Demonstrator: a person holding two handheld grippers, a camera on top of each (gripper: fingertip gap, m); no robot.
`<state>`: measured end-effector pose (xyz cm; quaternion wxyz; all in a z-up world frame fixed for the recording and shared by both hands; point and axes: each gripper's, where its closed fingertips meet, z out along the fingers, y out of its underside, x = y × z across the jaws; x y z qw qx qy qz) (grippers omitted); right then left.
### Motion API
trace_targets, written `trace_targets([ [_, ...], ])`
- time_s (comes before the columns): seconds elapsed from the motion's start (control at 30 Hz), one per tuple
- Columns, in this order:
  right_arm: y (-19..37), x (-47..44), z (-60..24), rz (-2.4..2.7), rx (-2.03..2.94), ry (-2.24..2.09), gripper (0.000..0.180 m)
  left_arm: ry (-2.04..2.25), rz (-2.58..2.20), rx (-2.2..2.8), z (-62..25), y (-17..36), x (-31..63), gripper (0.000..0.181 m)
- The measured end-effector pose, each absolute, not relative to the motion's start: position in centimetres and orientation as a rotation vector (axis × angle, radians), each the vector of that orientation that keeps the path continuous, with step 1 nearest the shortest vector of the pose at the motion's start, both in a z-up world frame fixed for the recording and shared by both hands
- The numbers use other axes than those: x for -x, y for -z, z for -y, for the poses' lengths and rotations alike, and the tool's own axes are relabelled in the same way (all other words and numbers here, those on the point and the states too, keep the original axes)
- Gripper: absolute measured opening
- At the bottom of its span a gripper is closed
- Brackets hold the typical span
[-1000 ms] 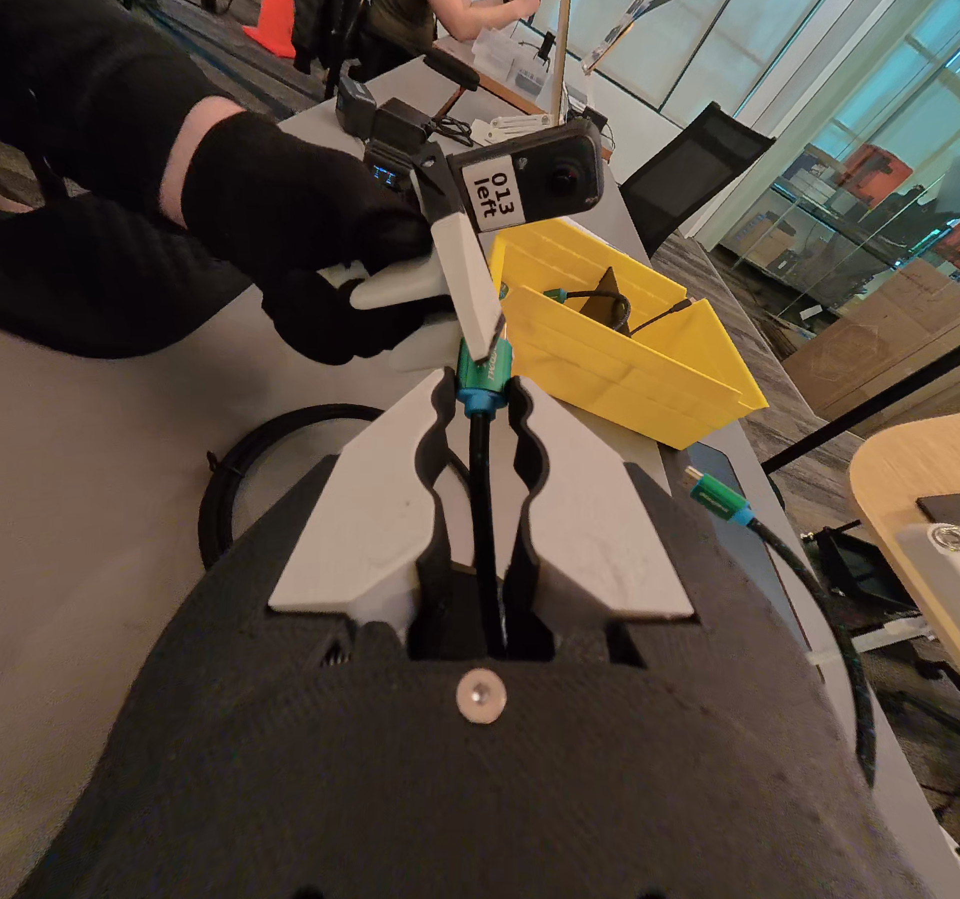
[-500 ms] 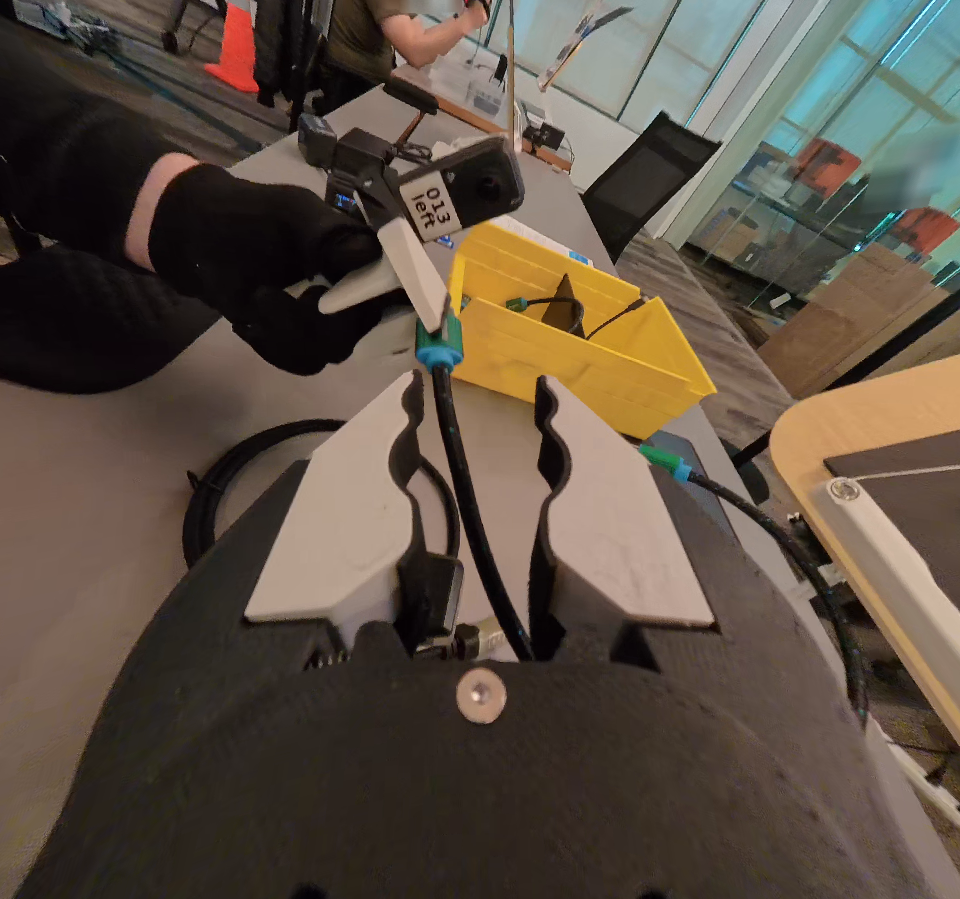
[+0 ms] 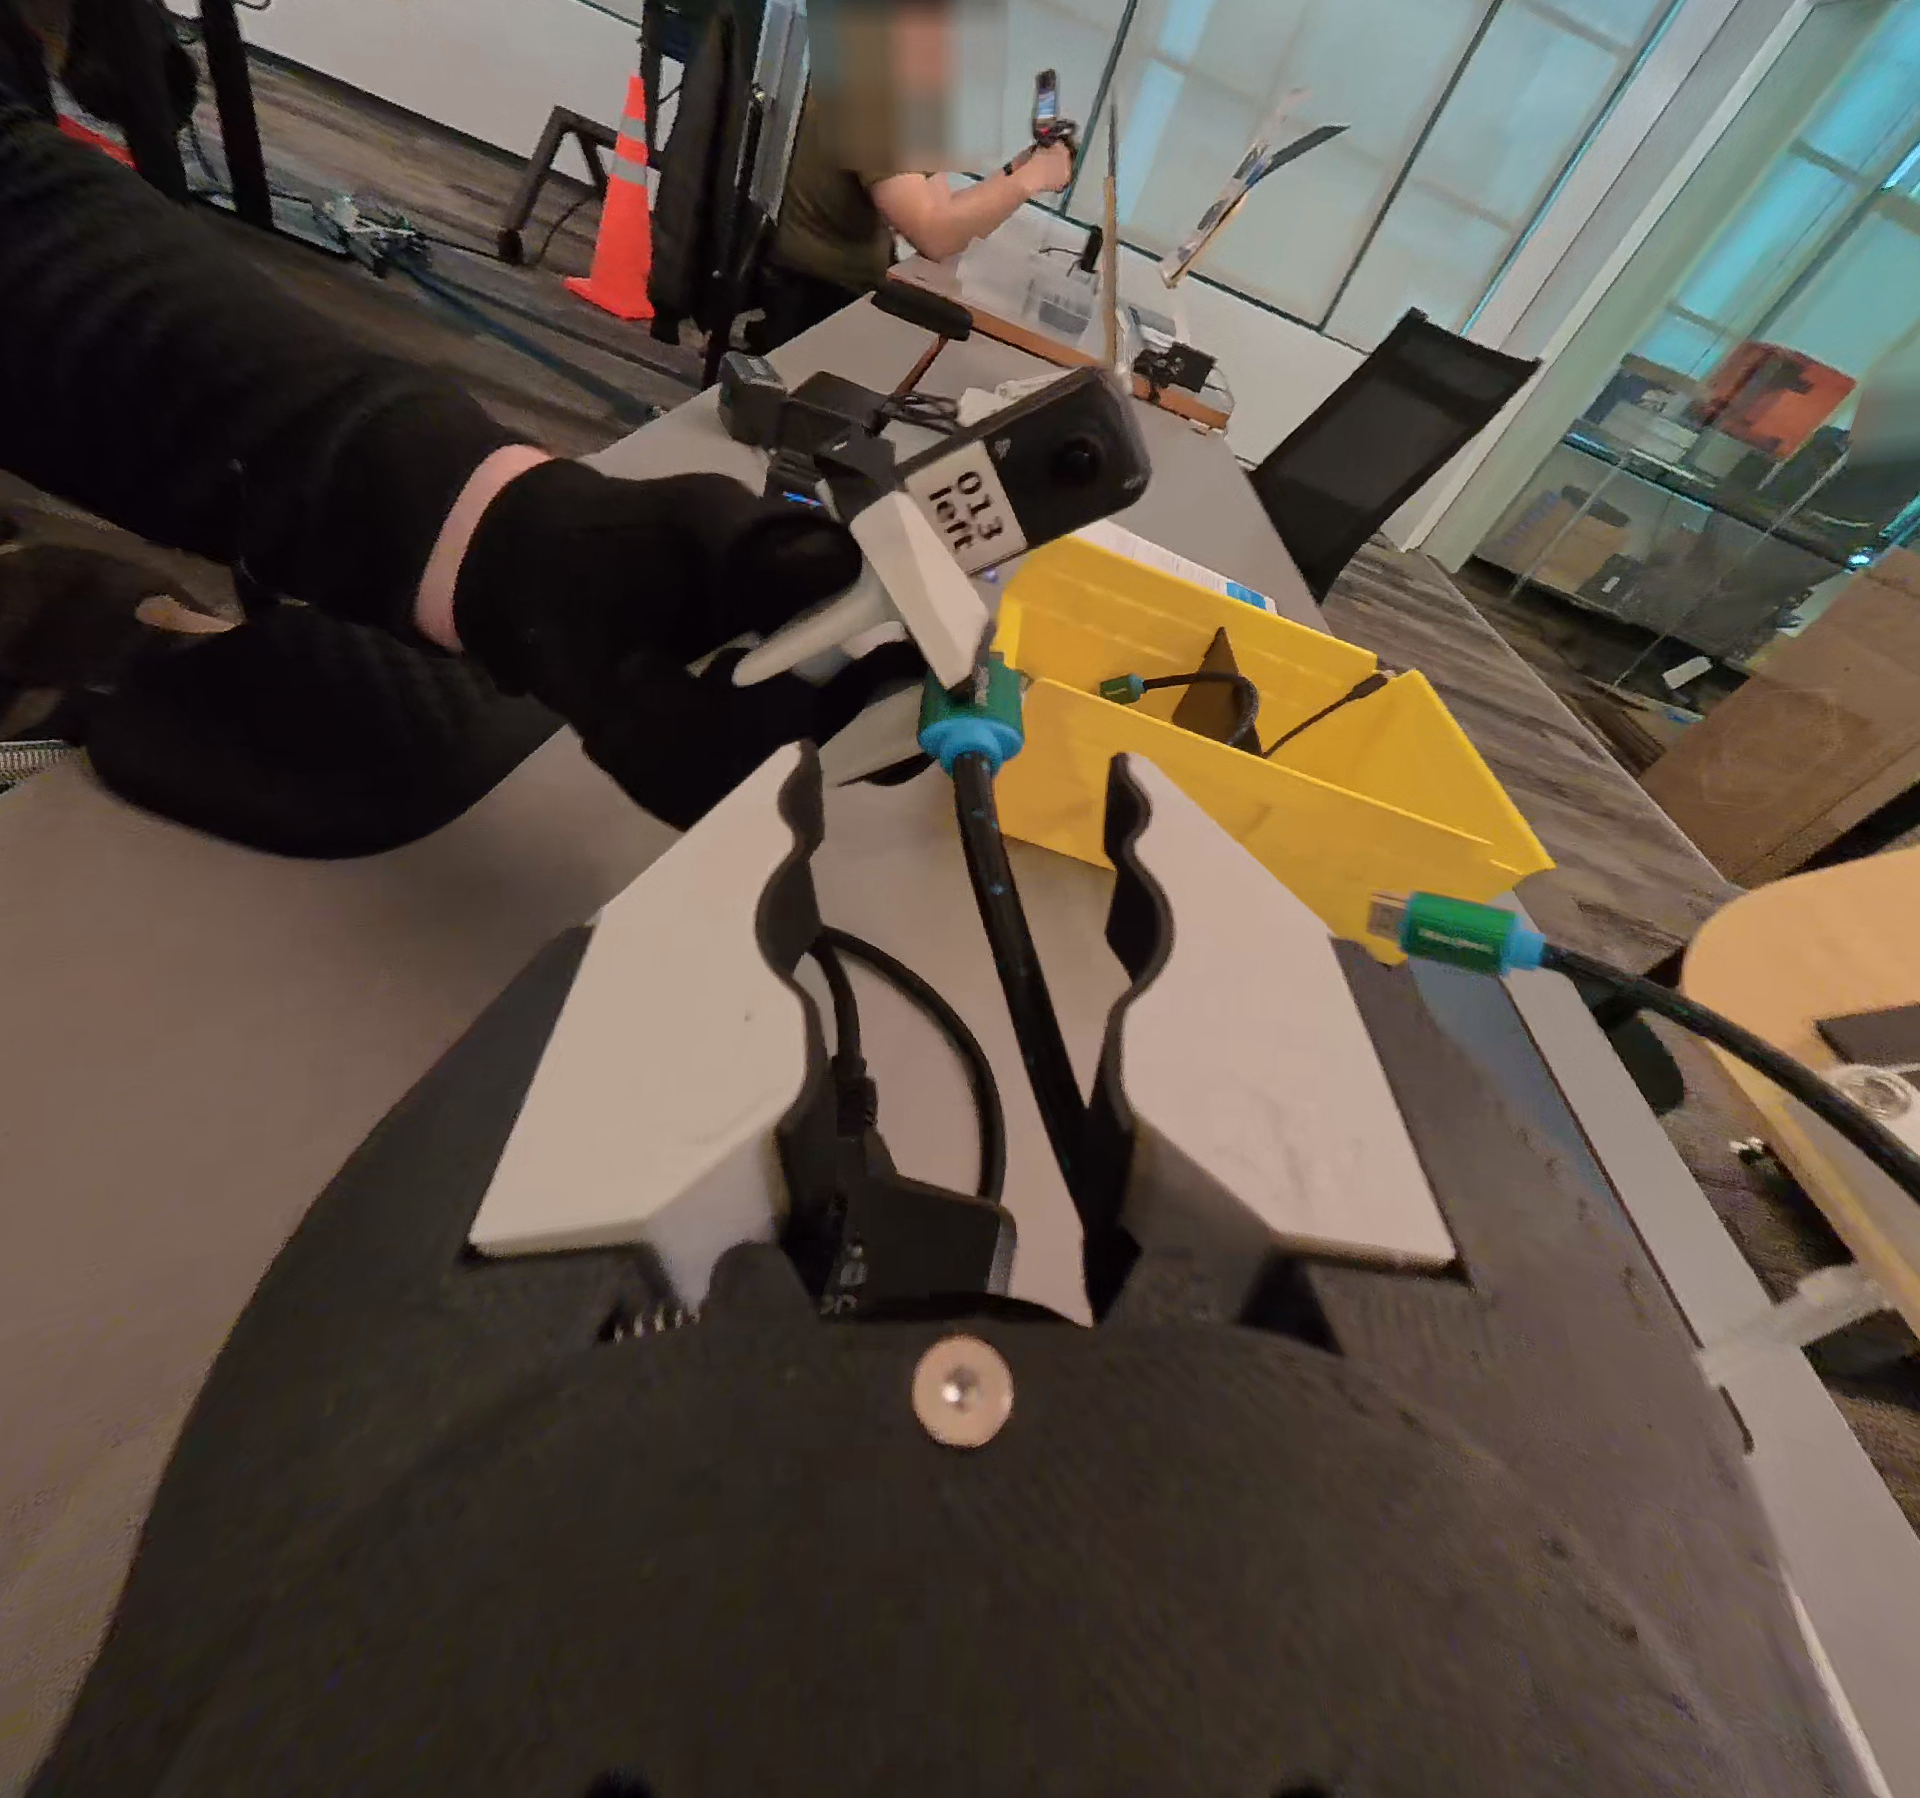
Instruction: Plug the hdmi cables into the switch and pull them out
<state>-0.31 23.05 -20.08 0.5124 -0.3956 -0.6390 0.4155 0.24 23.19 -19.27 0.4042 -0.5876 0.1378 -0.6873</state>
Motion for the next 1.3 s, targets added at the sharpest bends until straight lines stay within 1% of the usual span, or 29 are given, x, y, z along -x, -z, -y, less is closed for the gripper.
trace_targets([
  [0.1, 20.1, 0.5, -23.5, 1.506, 0.937, -0.953, 0.041, 1.76, -0.336, 1.484, -23.1, 19.7, -0.7, 0.012],
  [0.27, 20.2, 0.5, -22.8, 1.527, 0.885, -0.954, 0.03, 1.792, -0.343, 1.463, -22.7, 19.8, -1.2, 0.012],
  [0.5, 20.3, 0.5, -22.5, 1.527, 0.864, -0.989, 0.027, 1.852, -0.328, 1.416, -22.7, 19.6, -1.3, 0.012],
  [0.57, 20.4, 0.5, -22.6, 1.534, 0.856, -0.954, 0.025, 1.858, -0.313, 1.413, -22.8, 19.7, -1.3, 0.012],
  [0.73, 21.1, 0.7, -22.9, 1.568, 0.845, -0.831, 0.028, 1.87, -0.285, 1.421, -22.9, 20.1, -1.5, 0.012],
  [0.8, 21.3, 0.7, -22.8, 1.585, 0.83, -0.804, 0.023, 1.878, -0.274, 1.418, -22.9, 20.1, -1.5, 0.012],
  [0.97, 21.4, 0.5, -22.6, 1.601, 0.831, -0.815, 0.019, 1.884, -0.286, 1.422, -22.8, 20.1, -1.7, 0.012],
  [1.3, 21.0, 0.5, -22.6, 1.58, 0.833, -0.848, 0.02, 1.939, -0.242, 1.395, -23.1, 20.3, -1.5, 0.012],
])
